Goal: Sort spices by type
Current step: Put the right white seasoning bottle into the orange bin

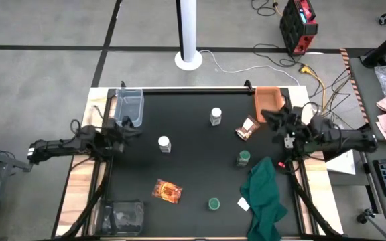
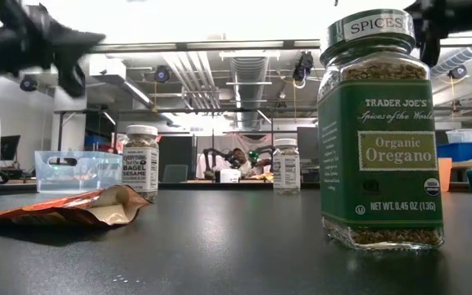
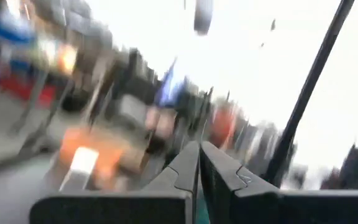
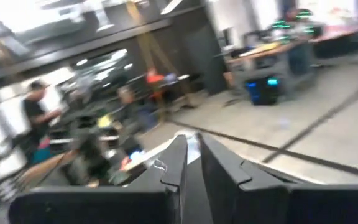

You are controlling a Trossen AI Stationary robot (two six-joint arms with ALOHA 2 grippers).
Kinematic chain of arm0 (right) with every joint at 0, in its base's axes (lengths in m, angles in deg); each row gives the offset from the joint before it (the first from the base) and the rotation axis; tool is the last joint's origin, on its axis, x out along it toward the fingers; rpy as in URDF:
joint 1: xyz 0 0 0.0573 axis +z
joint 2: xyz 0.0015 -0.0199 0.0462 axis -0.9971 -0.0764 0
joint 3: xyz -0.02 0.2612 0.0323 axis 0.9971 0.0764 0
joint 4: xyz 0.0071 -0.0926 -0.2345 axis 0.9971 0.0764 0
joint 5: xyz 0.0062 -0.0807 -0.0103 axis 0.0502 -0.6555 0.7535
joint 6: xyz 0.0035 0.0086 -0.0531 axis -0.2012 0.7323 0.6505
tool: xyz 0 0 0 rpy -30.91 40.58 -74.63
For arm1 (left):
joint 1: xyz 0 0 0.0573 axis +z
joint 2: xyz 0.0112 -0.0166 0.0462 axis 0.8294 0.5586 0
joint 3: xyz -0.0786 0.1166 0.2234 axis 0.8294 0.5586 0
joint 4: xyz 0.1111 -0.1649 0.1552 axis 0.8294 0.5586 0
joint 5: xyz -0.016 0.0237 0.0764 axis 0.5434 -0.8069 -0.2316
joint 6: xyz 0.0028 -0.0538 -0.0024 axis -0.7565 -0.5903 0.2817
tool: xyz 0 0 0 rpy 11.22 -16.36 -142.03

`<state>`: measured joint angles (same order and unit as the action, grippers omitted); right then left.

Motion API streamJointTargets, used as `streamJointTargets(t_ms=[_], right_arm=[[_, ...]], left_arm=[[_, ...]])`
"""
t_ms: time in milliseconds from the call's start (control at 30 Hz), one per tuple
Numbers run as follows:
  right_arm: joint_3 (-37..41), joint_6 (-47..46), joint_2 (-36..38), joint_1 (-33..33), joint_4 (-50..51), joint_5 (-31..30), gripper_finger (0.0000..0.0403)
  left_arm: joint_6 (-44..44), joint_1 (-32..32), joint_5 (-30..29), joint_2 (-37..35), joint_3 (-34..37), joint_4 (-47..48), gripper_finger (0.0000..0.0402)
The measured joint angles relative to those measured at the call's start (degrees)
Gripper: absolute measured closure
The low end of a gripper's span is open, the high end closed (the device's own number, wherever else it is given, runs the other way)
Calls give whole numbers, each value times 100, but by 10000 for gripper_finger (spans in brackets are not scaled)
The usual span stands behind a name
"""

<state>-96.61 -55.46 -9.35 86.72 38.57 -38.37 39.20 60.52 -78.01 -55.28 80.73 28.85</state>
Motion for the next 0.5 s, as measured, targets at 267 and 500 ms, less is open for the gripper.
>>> streamJointTargets(t_ms=[267,500], right_arm=[[-1173,-782,-1424,-6,15,-941,364],[-2301,-780,-2659,-302,232,-952,364]], left_arm=[[375,7,-513,439,-263,-2159,401],[869,7,-513,1557,-2093,210,401]])
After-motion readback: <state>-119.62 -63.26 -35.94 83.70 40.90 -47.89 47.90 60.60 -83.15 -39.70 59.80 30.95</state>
